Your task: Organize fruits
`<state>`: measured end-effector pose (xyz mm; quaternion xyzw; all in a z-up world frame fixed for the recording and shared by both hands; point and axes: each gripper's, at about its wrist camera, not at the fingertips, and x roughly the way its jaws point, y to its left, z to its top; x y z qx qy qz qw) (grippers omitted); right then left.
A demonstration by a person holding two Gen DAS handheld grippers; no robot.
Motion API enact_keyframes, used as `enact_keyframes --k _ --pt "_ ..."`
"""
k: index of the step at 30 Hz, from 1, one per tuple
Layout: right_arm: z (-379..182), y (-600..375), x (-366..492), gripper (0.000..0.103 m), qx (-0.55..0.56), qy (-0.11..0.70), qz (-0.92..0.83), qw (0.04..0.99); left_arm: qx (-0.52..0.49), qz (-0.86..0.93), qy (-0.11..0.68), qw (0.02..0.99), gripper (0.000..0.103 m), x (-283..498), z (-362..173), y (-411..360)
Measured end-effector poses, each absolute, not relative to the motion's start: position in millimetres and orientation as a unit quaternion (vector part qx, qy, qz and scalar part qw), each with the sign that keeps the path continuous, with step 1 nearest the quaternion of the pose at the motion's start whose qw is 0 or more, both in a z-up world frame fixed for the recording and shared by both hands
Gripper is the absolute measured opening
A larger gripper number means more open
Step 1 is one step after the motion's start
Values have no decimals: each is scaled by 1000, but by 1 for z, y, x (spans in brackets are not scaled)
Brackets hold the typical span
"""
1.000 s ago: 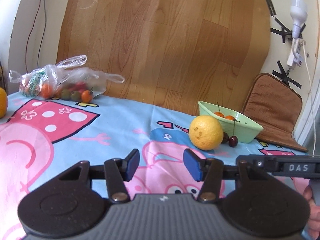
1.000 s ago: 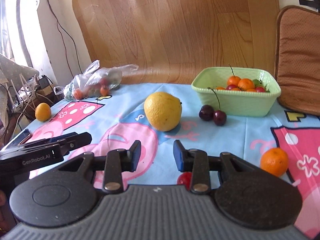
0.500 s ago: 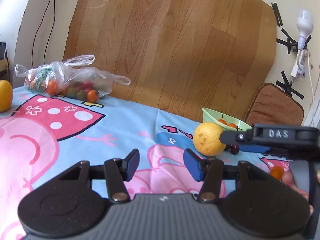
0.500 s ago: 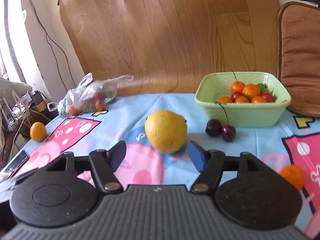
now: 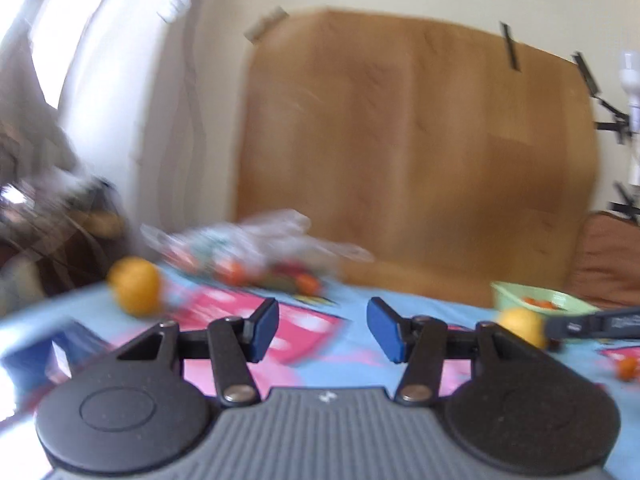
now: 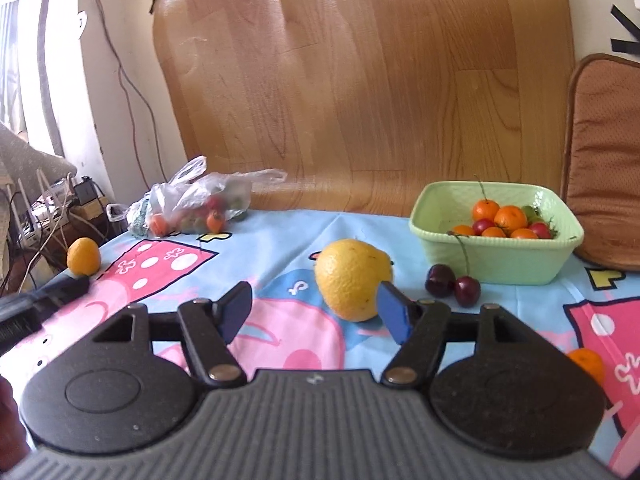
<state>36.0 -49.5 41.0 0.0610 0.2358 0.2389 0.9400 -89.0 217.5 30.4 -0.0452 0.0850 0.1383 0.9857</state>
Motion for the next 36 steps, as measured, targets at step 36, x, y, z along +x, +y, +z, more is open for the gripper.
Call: enact_keyframes --k 36 --pt "22 31 18 71 6 298 319 900 286 312 90 902 83 -51 1 273"
